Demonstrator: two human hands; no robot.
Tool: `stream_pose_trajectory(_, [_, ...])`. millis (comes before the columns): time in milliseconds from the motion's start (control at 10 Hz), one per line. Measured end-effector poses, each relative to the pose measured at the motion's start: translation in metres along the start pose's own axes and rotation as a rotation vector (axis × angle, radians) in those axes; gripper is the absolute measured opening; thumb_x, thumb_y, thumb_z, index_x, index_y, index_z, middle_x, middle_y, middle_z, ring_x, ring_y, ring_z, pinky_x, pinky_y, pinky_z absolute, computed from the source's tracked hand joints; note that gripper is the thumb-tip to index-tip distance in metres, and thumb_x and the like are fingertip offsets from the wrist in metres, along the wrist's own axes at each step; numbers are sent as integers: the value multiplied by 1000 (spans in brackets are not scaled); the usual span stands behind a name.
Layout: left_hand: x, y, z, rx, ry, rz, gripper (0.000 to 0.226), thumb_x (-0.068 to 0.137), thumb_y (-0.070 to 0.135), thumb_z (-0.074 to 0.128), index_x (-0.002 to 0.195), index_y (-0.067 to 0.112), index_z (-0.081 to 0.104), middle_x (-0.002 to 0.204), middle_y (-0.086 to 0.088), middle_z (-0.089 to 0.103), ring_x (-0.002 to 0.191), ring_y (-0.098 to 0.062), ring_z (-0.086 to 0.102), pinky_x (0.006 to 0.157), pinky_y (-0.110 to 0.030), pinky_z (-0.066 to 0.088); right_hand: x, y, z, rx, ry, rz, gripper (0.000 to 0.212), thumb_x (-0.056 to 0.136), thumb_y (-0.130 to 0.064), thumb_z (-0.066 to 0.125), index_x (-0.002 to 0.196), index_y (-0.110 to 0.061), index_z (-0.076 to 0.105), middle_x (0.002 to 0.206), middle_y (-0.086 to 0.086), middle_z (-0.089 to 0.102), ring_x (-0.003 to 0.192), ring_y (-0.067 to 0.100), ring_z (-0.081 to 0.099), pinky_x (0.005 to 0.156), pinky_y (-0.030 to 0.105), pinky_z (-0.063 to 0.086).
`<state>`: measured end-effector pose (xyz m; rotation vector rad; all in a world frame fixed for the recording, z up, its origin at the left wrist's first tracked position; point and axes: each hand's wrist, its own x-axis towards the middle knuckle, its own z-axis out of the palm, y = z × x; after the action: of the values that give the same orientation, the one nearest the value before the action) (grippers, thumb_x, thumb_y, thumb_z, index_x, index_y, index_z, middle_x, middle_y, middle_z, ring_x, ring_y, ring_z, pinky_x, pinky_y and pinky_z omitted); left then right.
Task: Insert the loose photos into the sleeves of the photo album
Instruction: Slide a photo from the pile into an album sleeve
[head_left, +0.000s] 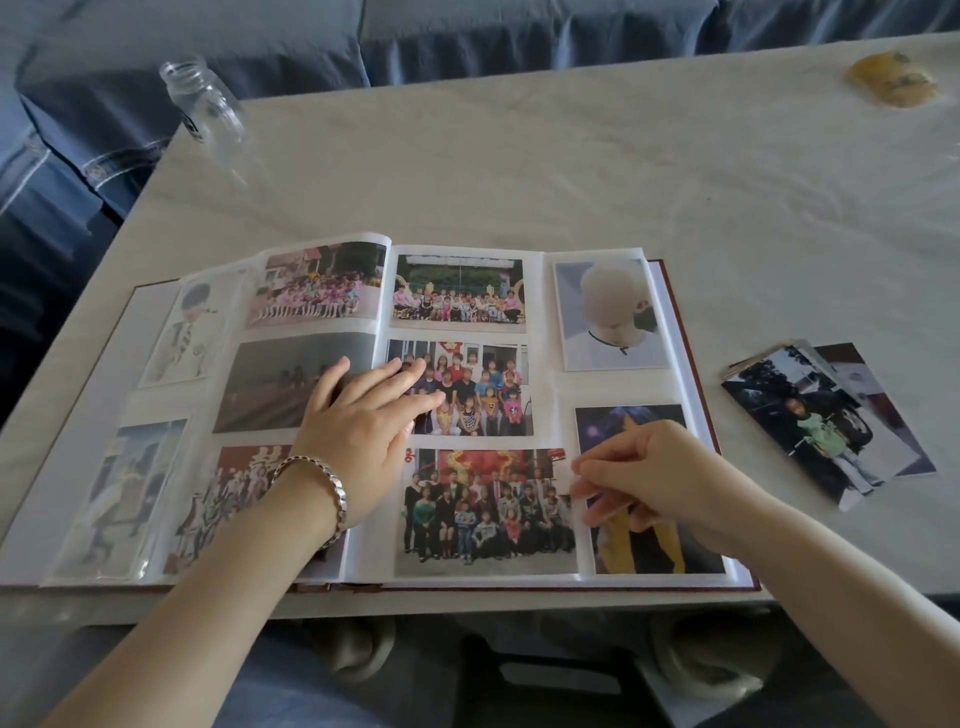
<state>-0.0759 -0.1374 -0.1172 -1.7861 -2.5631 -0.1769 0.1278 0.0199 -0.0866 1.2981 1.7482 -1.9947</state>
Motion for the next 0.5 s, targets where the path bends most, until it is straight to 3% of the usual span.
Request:
stream_pose_trajectory(300, [-1,1,0,6,24,0,47,84,20,30,109,26,69,126,-4,62,117,-25,58,104,-36,15,6,-4,19,-102,26,3,13,83,-27,67,86,-14,67,72,0,68,42,4,53,40,13,37])
stream_pose_trajectory(500, [-1,2,-1,-13,15,-2,47,84,20,30,109,25,69,127,-4,61,118,-25,57,105,-36,15,9,-1,23,-131,83,-6,19,79,-31,71,76,-15,62,66,-5,66,39,3,53,42,12,43])
